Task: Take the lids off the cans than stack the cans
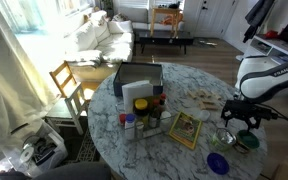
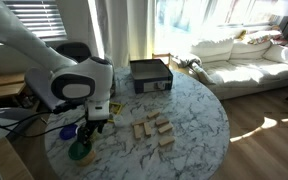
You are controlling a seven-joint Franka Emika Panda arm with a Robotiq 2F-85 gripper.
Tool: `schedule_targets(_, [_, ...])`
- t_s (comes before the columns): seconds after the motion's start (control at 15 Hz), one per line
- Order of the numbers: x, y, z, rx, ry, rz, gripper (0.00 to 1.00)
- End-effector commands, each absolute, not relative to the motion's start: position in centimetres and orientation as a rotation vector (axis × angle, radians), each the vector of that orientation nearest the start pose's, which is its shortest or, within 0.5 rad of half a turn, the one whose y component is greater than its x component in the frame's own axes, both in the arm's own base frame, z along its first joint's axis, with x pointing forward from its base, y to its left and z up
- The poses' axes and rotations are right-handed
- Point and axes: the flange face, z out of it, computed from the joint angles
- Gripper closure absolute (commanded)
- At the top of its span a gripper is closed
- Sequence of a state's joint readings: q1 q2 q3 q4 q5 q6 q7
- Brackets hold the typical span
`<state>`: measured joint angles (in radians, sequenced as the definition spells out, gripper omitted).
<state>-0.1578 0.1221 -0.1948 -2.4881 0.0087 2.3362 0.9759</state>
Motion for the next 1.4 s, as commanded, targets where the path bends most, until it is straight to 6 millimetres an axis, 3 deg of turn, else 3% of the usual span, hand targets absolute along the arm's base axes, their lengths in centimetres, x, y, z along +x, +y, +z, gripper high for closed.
schedule_targets(0.0, [41.1, -16.1, 21.0, -2.457, 2.056, 0.409, 0.42])
schedule_targets(0.47, [41.0, -16.8, 21.4, -2.427, 2.11, 0.412, 0.95])
schedule_targets(0.53, [41.0, -16.8, 21.5, -2.423, 2.117, 0.41, 0.99])
schedule_targets(1.2, [41.3, -16.6, 22.8, -2.437, 2.103, 0.39, 0.99])
schedule_targets(1.27, [41.2, -16.5, 23.5, -2.469, 2.077, 0.365, 0.72])
schedule_targets(1.33, [41.2, -16.5, 24.1, -2.495, 2.064, 0.335, 0.7])
